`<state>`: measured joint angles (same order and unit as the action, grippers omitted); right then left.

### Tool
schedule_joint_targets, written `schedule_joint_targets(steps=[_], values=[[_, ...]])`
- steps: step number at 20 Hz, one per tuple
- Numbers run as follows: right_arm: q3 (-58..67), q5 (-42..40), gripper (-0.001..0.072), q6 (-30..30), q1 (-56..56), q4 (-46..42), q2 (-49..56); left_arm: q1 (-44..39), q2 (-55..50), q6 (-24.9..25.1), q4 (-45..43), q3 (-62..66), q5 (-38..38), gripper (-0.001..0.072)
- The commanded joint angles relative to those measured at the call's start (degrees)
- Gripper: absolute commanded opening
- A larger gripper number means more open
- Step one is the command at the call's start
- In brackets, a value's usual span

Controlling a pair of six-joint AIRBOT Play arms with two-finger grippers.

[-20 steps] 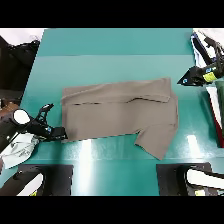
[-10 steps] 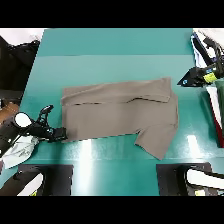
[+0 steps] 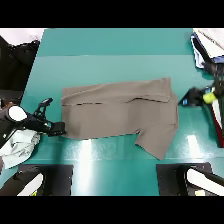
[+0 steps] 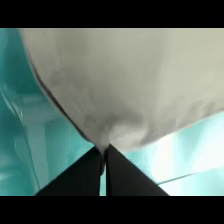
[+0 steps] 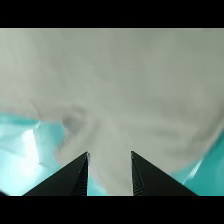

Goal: Fold the shirts.

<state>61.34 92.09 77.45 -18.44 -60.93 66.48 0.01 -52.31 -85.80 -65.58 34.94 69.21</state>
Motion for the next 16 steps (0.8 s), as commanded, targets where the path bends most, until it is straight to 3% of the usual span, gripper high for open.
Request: schedule_joint_targets(steps=[1,6,11,16], values=[[-20.55,-3.85,0.0301,0.07,-4.17,-2.29,-8.68,-0.02,0.07,0.76,0.52,4.00,0.11,0.0023],[-38.49,-10.36,0.0299,2.45,-7.98,-2.08,-16.00,-0.02,0.07,0.85,0.76,4.42,-1.22,0.0023],[-38.53,-14.73,0.0296,3.96,-6.19,-2.27,-16.74,-0.02,0.07,1.84,1.81,4.42,-1.11,0.0023],[-38.47,-20.06,0.0295,5.33,-2.40,-2.01,-10.86,-0.02,0.07,1.84,1.81,4.42,-1.01,0.0023]])
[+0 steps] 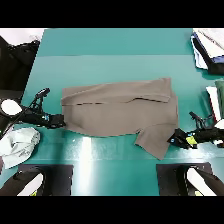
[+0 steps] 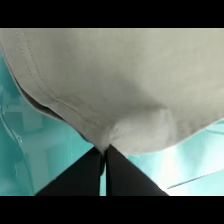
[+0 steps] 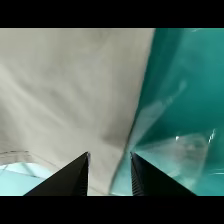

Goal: Fold the shirts.

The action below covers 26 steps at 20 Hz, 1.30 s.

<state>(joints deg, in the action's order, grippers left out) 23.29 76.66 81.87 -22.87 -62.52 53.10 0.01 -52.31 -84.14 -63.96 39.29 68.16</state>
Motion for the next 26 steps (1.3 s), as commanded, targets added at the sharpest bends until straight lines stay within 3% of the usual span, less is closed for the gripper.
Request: schedule_joint_targets(steps=[1,2,3,6,12,16,20,22,26], values=[[-0.42,-6.01,0.0286,1.38,3.15,-0.42,3.19,-0.02,0.07,0.20,0.20,0.04,0.07,0.0023],[-0.42,-7.28,0.0262,1.75,4.22,-0.44,3.54,-0.02,0.07,0.17,0.20,0.04,0.13,0.0023],[-0.39,-8.07,0.0154,1.73,5.03,-0.52,3.37,-0.02,0.07,0.20,0.17,0.07,0.26,0.0023],[0.52,-5.95,0.0020,1.84,4.85,-3.02,-0.46,-0.02,0.13,0.63,0.07,0.13,1.38,0.0022],[12.83,15.08,0.0017,1.68,-0.61,-14.16,-13.57,-0.02,10.19,0.07,0.15,0.31,9.31,0.0021],[15.23,14.71,0.0017,2.78,3.06,-13.49,-17.18,-0.02,14.51,0.11,0.20,0.28,13.57,0.0022],[21.84,5.90,0.0017,4.76,10.86,-13.51,-9.79,-0.02,14.51,-0.11,-0.46,0.22,-0.59,0.0022],[26.91,1.68,0.0017,4.79,14.21,-13.53,-3.41,-0.02,14.49,-3.02,-1.09,0.22,-8.11,0.0022],[36.39,-2.93,0.0017,4.81,17.97,-13.55,9.70,-0.02,10.01,-4.17,-1.75,0.37,-16.85,0.0022]])
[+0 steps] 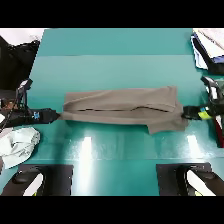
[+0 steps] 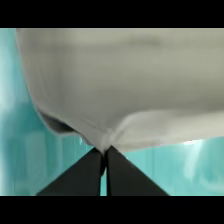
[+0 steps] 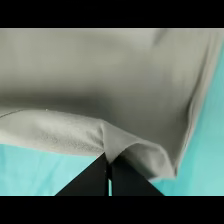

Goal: Fold the shirts.

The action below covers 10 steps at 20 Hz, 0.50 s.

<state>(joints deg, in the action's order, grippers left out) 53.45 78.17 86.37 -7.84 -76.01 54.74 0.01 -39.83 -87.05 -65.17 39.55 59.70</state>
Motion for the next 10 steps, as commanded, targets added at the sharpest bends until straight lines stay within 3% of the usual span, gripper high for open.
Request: schedule_joint_targets(steps=[1,5,10], values=[[8.46,-5.18,0.0017,0.31,3.30,-0.04,10.73,-0.02,-4.48,-1.27,-0.46,0.24,-10.62,0.0022],[16.76,-7.23,0.0018,0.31,3.74,-0.02,19.85,-0.02,-12.76,-1.27,-0.33,1.03,-19.26,0.0023],[25.03,-7.30,0.0020,0.28,3.74,0.00,28.79,-0.02,-21.57,-1.27,-0.26,5.55,-22.23,0.0023]])
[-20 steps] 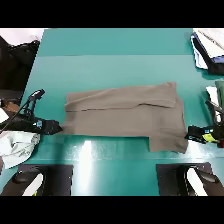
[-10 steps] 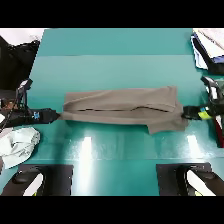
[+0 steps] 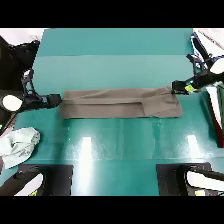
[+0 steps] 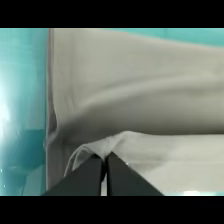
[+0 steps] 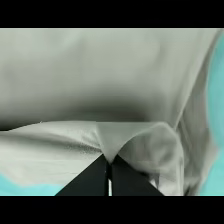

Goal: Fold the shirts.

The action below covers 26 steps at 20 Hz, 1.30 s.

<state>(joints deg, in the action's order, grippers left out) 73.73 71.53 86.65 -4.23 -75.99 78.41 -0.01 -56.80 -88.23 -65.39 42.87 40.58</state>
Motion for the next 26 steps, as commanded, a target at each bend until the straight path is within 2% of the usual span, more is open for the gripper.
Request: schedule_joint_targets(steps=[1,3,4,5,6,9,12,13,14,15,16,17,20,23,26], values=[[6.12,-0.79,0.0020,0.00,0.13,-0.02,6.54,0.00,-5.64,-0.09,-0.04,2.99,-3.13,0.0023],[8.59,-0.98,0.0039,-0.13,0.13,0.07,8.87,0.00,-6.71,-0.09,-0.09,3.43,-3.21,0.0024],[9.77,-0.94,0.0232,-0.48,0.07,1.75,9.90,0.00,-6.71,-0.04,-0.13,3.43,-3.08,0.0130],[10.71,-0.76,0.0392,-2.25,-0.59,4.90,10.64,0.00,-6.71,-0.07,-0.13,3.43,-3.04,0.0429],[11.82,0.33,0.0455,-4.46,-1.68,9.46,11.37,0.00,-6.69,-0.04,-0.15,3.45,-2.40,0.0669],[13.70,7.91,0.0477,-11.04,-6.60,22.23,12.15,0.00,-6.58,0.11,-0.15,4.31,2.40,0.0643],[12.92,14.38,0.0494,-12.24,-12.83,21.24,12.22,0.00,-6.58,0.11,0.26,6.38,10.93,0.0642],[11.91,15.13,0.0606,-12.59,-14.88,21.07,12.22,0.00,-6.58,0.11,0.68,6.78,12.90,0.0639],[10.43,15.13,0.0709,-13.88,-17.09,20.96,12.22,0.00,-6.58,0.13,1.77,6.80,14.27,0.0450],[8.79,14.78,0.0709,-15.08,-18.86,20.96,12.22,0.00,-6.60,0.15,2.86,6.78,15.21,0.0234],[6.95,14.08,0.0709,-16.28,-20.39,20.96,12.24,0.00,-6.60,0.17,4.04,6.78,15.78,0.0103],[4.96,13.38,0.0709,-18.01,-21.79,21.00,12.31,0.00,-6.60,0.20,5.16,6.78,16.15,0.0048],[2.21,14.27,0.0709,-21.77,-24.06,21.11,15.56,0.00,-6.60,0.35,8.68,6.78,17.05,0.0053],[2.34,15.45,0.0702,-24.50,-24.09,21.27,19.98,0.00,-6.60,2.95,10.75,6.78,19.56,0.0052],[2.34,14.97,0.0693,-27.78,-24.09,27.34,22.93,-0.02,-6.60,2.97,11.61,6.78,21.16,0.0051]])
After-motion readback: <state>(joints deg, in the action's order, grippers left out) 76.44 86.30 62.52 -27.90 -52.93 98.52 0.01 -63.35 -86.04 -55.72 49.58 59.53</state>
